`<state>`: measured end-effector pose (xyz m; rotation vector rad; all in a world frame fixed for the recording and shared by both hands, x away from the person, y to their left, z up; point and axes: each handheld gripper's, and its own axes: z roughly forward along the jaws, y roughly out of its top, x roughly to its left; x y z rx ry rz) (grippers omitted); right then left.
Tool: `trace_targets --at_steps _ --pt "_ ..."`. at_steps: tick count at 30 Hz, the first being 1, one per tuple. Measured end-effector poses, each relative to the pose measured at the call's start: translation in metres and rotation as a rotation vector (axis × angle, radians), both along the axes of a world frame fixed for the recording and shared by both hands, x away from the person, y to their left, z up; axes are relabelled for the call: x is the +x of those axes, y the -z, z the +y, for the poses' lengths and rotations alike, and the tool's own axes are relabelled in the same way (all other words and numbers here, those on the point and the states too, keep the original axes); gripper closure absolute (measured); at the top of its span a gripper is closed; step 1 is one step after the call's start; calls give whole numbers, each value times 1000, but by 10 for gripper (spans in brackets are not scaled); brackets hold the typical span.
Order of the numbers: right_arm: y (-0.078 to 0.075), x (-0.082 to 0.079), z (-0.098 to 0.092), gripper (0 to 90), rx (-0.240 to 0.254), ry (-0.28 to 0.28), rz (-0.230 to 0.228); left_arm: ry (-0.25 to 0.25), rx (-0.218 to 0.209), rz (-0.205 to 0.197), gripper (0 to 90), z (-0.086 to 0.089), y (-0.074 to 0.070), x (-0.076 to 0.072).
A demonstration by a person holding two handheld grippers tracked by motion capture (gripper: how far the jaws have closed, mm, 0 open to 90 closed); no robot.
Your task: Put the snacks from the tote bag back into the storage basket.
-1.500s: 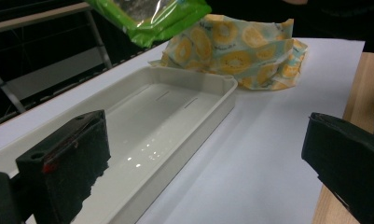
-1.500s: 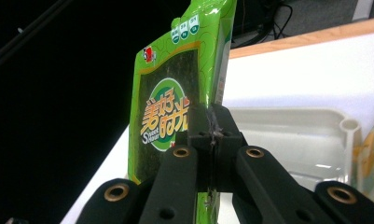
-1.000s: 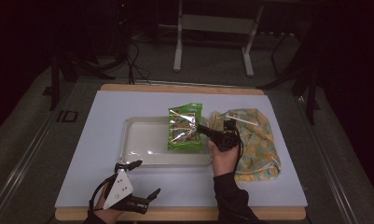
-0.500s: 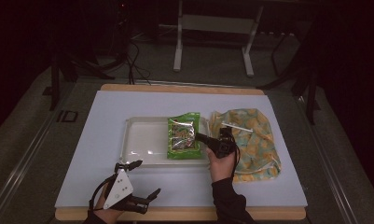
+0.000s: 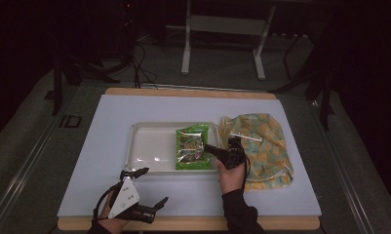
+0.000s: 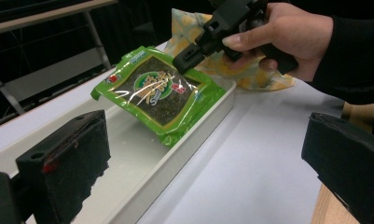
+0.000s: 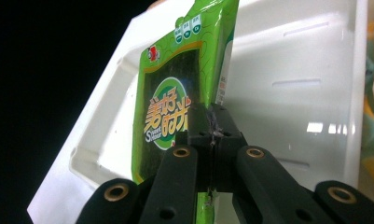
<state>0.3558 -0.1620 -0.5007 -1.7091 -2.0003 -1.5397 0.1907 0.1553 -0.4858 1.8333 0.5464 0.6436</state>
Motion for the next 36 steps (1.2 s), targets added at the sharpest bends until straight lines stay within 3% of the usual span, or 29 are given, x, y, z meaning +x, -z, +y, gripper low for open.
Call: trace_targets --at_steps 8,13,24,36 --pt "5 -1 1 887 -20 -5 19 -1 -3 0 15 0 0 0" --pt "5 -1 4 887 -63 -9 18 -3 2 -7 15 1 -1 0" --pt "9 5 3 886 -109 -3 62 -8 4 -14 15 1 -1 -1" --pt "10 13 4 816 -155 -17 98 -9 4 -14 15 1 -1 0"
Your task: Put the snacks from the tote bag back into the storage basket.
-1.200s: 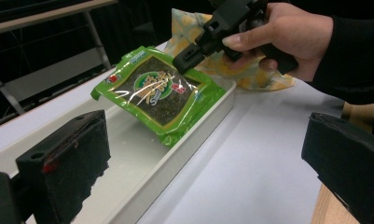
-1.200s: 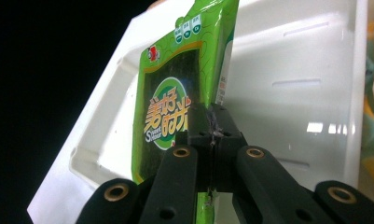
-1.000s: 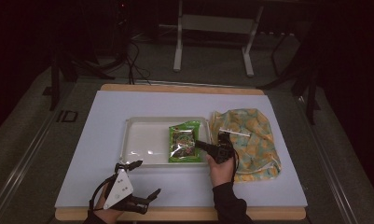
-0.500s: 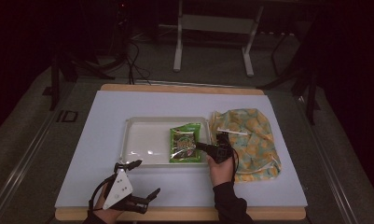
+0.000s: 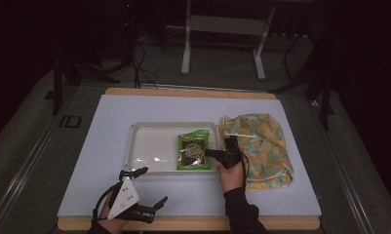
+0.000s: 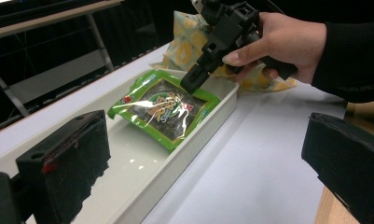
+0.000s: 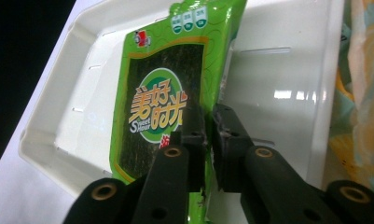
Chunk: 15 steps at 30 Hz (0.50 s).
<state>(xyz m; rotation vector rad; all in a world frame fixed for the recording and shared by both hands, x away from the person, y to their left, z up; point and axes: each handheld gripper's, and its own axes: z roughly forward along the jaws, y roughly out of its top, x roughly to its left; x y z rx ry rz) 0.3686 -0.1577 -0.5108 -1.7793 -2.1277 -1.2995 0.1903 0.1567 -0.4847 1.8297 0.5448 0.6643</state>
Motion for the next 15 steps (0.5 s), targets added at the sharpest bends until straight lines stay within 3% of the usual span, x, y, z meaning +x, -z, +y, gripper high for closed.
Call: trace_targets --at_steps 15 --pt "-13 1 5 707 -78 -47 -50 4 4 5 15 -1 0 0"
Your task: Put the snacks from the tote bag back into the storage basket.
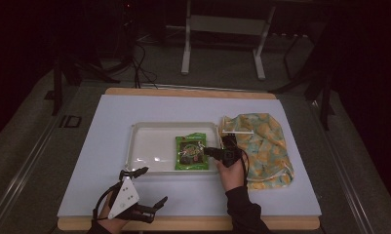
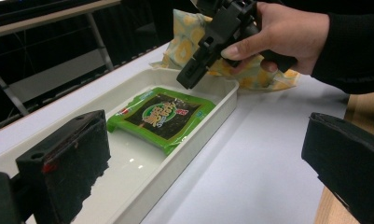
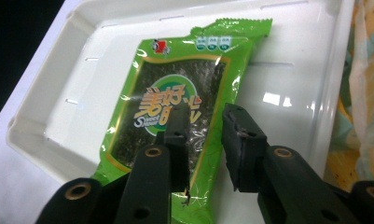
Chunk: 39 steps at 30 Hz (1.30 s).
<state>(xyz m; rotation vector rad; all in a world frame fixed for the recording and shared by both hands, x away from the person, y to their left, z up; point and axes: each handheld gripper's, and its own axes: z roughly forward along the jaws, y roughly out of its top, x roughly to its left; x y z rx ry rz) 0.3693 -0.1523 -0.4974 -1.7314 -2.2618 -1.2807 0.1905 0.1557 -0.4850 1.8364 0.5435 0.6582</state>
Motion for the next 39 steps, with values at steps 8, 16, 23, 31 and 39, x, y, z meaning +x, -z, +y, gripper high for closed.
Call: trace_targets --at_steps 8,16,23,31,39 --pt "-17 -2 1 626 -1 -59 -41 1 0 6 15 -1 0 0" --pt "-35 1 -4 445 19 -101 -79 2 4 6 15 -1 1 1" --pt "-53 1 -11 235 49 -174 -147 4 5 9 15 -1 1 1" --pt "-74 4 -27 192 5 -154 -248 9 10 9 15 -2 1 1" --pt "-87 2 -54 166 -91 -108 -343 9 13 12 15 -2 2 1"
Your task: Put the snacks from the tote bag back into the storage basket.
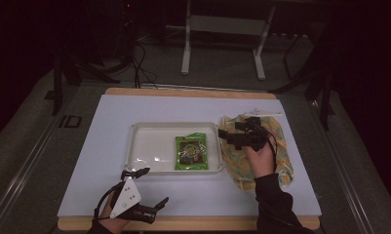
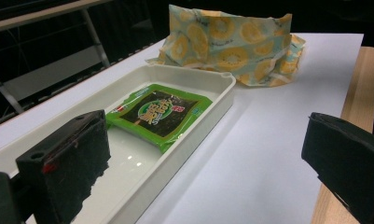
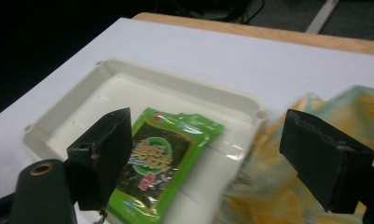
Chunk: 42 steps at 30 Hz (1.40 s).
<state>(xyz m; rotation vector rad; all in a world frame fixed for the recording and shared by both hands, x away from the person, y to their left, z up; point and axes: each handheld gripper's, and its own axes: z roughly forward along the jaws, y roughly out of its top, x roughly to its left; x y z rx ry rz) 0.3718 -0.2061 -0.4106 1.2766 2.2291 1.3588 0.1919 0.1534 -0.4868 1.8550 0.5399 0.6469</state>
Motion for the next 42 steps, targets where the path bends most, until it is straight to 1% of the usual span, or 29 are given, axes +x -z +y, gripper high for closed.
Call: trace_targets --at_steps 6,7,9,12,16,18,20,23,26,28,31,34,38,40,41,42 --pt "-2 -8 -24 165 -21 48 -51 -2 3 0 15 0 0 0" --pt "-2 -9 -28 164 -30 56 -55 -3 4 0 15 0 0 0" --pt "-2 -11 -37 164 -70 78 -57 -3 4 1 15 0 1 0" --pt "1 -14 -51 148 -48 93 -72 -4 5 1 15 -1 1 0" --pt "5 -21 -65 138 -45 127 -104 -5 11 -1 15 -1 1 1" --pt "9 -22 -72 138 -60 153 -102 -6 12 1 15 -1 1 1" --pt "12 -24 -78 138 -49 166 -98 -7 11 1 15 0 1 1" --pt "17 -28 -86 138 -55 183 -106 -6 10 0 15 -1 1 0" --pt "20 -32 -94 138 -64 191 -118 -6 15 2 15 -1 1 1" --pt "22 -35 -99 138 -75 208 -119 -7 13 2 15 -1 1 1" --pt "24 -40 -106 140 -71 231 -128 -5 14 2 15 -1 1 1" --pt "29 -47 -109 140 -57 243 -150 -1 15 7 15 -1 1 1" --pt "37 -55 -109 140 -60 275 -190 -2 7 8 15 -1 1 1" --pt "39 -59 -108 140 -79 287 -212 -1 9 8 15 -1 1 1" --pt "39 -62 -107 140 -78 292 -226 1 8 9 15 -1 1 1" --pt "40 -64 -107 139 -81 294 -231 3 10 11 15 -1 1 1"
